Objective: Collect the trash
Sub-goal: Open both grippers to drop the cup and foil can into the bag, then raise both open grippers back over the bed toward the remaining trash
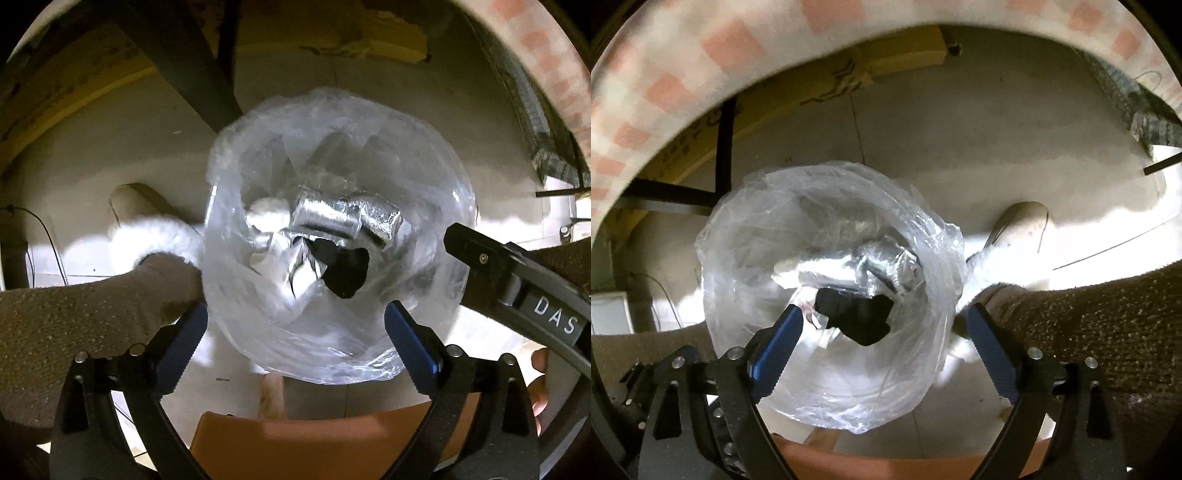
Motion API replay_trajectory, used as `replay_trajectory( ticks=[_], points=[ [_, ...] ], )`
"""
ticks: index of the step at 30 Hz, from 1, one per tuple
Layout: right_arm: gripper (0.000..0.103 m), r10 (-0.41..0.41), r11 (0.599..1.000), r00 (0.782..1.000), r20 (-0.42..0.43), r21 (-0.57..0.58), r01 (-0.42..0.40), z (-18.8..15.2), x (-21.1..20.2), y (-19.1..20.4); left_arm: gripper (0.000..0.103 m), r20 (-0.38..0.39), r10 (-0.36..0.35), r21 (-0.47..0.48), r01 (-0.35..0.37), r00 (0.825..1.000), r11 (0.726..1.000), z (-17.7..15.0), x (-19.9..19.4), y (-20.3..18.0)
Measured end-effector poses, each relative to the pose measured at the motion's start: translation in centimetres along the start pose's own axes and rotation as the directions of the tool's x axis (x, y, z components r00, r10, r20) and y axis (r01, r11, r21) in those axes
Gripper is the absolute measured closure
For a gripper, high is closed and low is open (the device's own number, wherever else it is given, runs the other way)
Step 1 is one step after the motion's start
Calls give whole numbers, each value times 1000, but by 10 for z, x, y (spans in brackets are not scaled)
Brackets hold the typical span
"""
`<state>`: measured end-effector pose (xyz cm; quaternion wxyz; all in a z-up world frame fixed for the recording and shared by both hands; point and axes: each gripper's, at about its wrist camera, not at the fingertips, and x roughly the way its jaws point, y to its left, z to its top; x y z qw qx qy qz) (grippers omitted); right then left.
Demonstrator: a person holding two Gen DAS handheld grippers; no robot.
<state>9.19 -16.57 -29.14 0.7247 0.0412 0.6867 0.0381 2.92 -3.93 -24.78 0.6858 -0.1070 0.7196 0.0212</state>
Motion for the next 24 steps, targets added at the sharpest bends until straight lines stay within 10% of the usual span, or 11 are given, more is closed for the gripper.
replay_trajectory(
  ticks=[15,24],
  points=[
    [17,31,995,987,160,-100,-15,-14,-64,13,9,194,-3,40,-5,981,999,-29,-67,1],
    [17,112,979,933,343,-198,-44,-32,-137,24,9,316,-72,45,61,946,997,-47,-107,8]
  ],
)
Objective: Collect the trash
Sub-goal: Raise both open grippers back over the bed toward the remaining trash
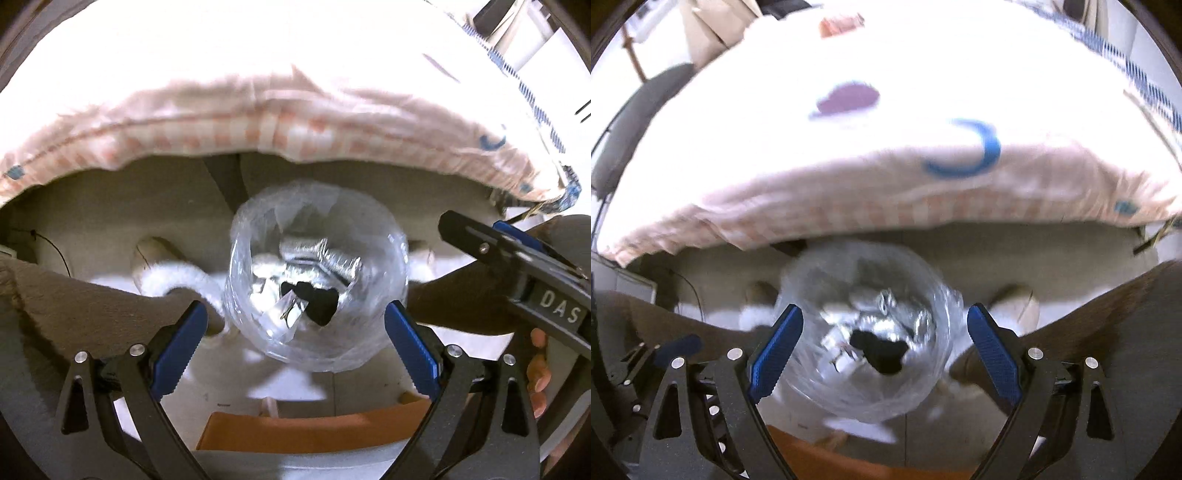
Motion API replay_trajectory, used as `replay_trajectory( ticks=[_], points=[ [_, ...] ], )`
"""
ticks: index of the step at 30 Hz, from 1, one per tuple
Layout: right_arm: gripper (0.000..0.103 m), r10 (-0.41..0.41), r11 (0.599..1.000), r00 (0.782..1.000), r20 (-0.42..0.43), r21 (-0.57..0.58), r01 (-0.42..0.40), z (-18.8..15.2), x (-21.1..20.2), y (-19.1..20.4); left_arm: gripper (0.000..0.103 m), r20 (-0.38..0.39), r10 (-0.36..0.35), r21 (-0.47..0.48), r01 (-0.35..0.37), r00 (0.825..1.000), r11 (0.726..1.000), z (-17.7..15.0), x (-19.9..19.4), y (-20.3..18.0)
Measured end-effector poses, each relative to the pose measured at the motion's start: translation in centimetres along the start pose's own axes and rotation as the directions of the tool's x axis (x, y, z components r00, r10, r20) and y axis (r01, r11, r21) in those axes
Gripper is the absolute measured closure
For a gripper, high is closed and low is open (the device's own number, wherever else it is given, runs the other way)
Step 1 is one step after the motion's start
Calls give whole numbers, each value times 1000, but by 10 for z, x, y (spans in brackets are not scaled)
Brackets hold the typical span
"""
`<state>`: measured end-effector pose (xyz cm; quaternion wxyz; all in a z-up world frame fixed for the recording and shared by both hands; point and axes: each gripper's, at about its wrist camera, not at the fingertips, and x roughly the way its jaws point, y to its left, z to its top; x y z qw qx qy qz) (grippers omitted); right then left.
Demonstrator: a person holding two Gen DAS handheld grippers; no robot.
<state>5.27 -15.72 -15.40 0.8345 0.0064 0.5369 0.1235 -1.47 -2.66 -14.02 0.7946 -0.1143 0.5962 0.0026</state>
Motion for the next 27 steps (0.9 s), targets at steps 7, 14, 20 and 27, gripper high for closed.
replay_trajectory(
  ticks=[7,14,20,27],
  points=[
    [17,33,996,988,148,-88,-20,17,-43,14,9,114,9,65,-17,993,998,7,-34,-6],
    [17,95,990,972,216,-122,-70,50,-57,17,9,260,35,233,-98,965,968,32,-60,-17],
    [17,146,987,966,212,-97,-128,81,-46,13,9,334,29,287,-131,942,949,54,-64,-16],
    [17,106,985,963,247,-155,-69,123,-23,14,9,319,-29,289,-68,947,955,90,-50,-8]
  ],
)
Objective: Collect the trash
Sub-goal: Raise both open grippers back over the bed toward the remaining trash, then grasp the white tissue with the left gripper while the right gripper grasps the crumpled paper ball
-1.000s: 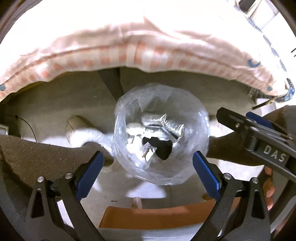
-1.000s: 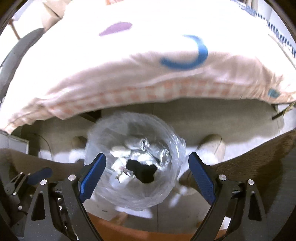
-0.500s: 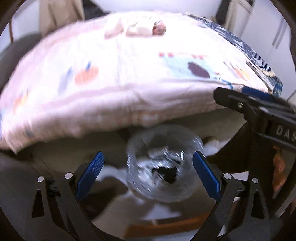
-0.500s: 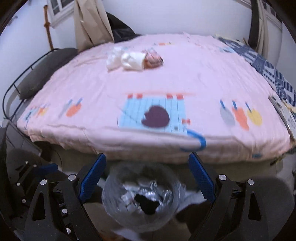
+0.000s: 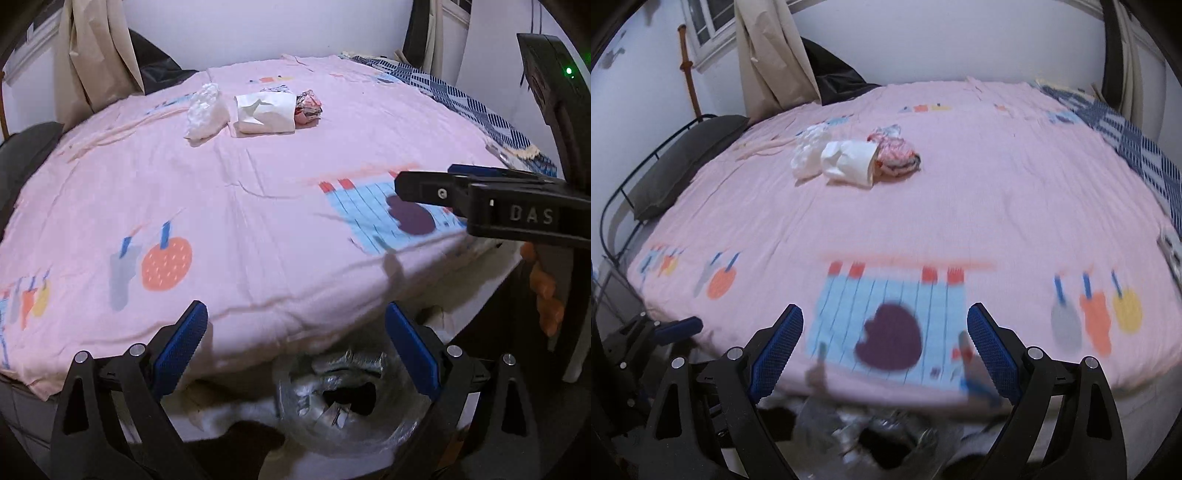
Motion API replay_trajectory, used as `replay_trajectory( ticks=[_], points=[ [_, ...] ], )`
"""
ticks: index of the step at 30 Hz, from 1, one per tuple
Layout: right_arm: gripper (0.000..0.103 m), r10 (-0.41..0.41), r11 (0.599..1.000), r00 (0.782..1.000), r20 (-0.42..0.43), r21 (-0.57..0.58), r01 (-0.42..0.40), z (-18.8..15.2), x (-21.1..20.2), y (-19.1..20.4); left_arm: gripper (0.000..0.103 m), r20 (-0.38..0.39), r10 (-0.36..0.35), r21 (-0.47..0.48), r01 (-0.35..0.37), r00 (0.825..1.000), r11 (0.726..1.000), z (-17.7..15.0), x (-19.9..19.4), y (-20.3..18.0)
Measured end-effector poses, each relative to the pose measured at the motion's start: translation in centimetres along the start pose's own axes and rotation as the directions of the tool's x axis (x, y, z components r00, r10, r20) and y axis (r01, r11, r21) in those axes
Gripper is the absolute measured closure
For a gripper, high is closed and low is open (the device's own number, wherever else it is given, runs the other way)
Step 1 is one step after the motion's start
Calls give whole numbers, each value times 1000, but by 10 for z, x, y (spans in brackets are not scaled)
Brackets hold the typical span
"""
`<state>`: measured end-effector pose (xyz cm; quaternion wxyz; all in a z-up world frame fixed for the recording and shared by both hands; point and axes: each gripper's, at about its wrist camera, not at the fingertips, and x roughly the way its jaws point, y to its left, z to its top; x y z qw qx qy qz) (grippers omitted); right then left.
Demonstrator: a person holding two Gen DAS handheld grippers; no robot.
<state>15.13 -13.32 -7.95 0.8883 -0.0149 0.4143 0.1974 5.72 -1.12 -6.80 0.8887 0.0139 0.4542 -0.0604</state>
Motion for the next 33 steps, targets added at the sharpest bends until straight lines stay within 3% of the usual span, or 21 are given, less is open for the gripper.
replay_trajectory(
  ticks=[10,18,21,29,33],
  points=[
    [17,55,998,998,4,29,-55,53,55,-16,9,27,-12,31,11,1000,999,51,33,28],
    [17,84,991,996,24,106,-86,90,88,-27,9,12,-38,-60,39,999,997,90,70,68],
    [18,90,988,996,21,127,-92,104,102,-31,9,45,-73,-80,77,996,994,100,75,78],
    [28,120,971,993,22,206,-122,128,130,-48,9,64,-116,-155,124,991,980,124,91,96],
    [34,182,946,983,26,267,-182,137,142,-57,9,74,-119,-196,132,990,972,132,97,107]
  ],
)
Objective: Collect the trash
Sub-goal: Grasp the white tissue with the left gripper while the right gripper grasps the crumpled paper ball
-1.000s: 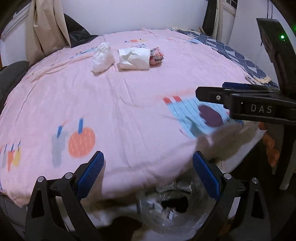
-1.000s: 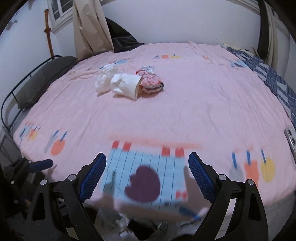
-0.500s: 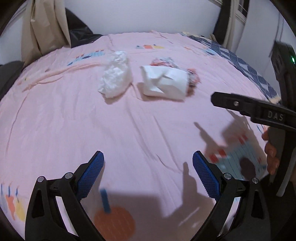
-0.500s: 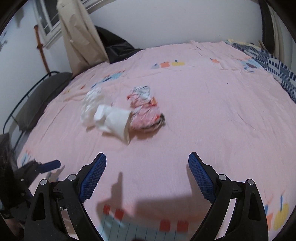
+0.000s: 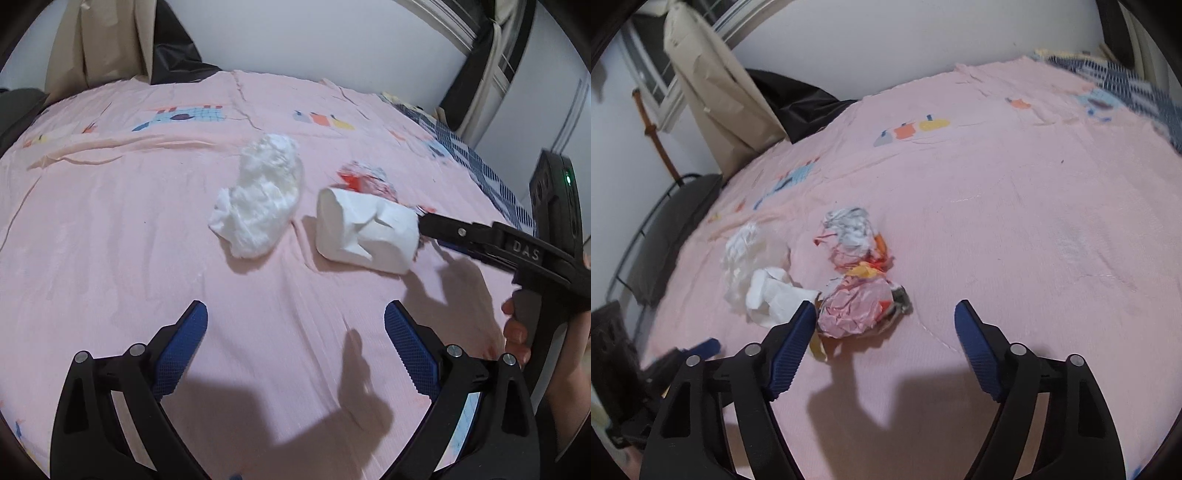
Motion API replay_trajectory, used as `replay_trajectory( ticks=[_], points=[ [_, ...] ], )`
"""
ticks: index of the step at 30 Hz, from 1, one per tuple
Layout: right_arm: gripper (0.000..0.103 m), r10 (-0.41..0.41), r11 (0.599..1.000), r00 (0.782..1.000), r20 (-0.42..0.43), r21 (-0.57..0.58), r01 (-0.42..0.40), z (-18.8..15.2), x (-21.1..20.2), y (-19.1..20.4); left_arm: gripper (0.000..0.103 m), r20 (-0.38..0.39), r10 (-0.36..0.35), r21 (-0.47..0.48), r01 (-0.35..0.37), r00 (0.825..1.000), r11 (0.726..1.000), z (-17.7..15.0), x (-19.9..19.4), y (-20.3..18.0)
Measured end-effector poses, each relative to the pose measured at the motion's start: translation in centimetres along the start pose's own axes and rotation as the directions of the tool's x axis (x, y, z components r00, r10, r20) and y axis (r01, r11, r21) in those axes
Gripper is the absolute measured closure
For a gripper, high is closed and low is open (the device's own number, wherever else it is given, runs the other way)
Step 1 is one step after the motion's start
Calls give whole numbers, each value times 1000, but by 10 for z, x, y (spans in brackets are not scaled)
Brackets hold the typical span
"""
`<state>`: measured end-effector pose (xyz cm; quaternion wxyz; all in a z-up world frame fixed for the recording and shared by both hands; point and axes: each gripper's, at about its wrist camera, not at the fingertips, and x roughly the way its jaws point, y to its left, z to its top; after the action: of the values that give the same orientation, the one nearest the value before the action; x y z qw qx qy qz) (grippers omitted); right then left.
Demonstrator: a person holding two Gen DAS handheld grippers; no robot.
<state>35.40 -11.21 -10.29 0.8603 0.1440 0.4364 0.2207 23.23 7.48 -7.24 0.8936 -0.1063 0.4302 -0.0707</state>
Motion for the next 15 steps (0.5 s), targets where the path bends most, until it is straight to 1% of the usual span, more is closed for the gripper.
replay_trajectory(
  ticks=[2,4,7,8,11,15],
  points=[
    [38,41,999,999,-11,31,-41,5,6,-5,9,5,-3,-16,4,1000,1000,4,2,3],
    [40,59,997,998,-13,45,-58,7,9,-7,9,13,-13,-33,13,1000,999,7,3,6],
    [50,117,989,993,-19,96,-114,12,16,-13,9,17,-17,-45,18,1000,999,12,8,9],
    [50,137,983,990,-20,124,-133,14,19,-18,9,15,-15,-50,16,1000,999,13,10,10],
    [52,146,982,989,-18,126,-142,13,19,-16,9,18,-11,-53,12,1000,999,16,12,11],
    [52,114,992,993,-12,57,-113,15,13,-6,10,33,-10,-74,12,999,997,21,13,15]
  ],
)
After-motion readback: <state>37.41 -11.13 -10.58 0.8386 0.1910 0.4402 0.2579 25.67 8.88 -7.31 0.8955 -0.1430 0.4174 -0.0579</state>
